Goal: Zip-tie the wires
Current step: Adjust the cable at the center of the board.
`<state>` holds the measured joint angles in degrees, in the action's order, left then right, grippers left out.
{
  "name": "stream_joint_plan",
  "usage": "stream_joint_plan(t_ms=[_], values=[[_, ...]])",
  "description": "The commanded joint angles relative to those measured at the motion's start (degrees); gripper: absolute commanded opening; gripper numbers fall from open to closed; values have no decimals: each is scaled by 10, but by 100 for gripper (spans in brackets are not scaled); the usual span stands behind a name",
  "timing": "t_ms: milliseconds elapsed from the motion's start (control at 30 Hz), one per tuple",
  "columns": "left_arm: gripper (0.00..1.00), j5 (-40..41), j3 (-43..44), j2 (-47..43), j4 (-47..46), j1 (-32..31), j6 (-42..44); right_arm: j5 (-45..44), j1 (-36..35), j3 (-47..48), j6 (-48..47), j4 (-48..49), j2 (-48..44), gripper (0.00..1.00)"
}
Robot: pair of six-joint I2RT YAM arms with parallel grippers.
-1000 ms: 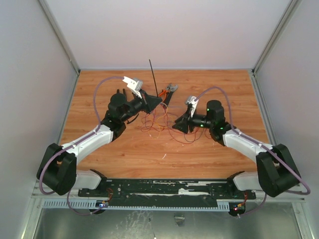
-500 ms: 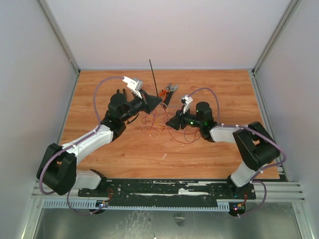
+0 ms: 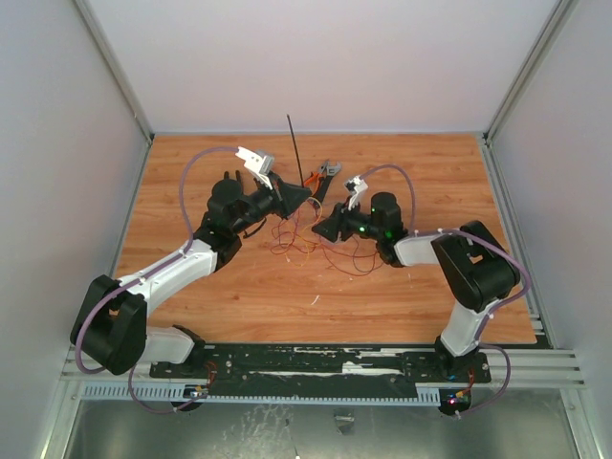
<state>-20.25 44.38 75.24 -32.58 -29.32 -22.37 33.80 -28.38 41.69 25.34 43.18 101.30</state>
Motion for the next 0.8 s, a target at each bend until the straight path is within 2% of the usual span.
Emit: stream_joint_plan(t_ms=[0, 600, 767], values=[[0, -8, 15, -16, -12, 4, -4, -17, -4, 22, 5, 26, 10, 47], [0, -13, 14, -14, -16, 4, -9, -27, -3, 33, 3, 26, 27, 50], [0, -13, 15, -15, -16, 4, -9, -7, -2, 27, -6, 25, 14, 38]])
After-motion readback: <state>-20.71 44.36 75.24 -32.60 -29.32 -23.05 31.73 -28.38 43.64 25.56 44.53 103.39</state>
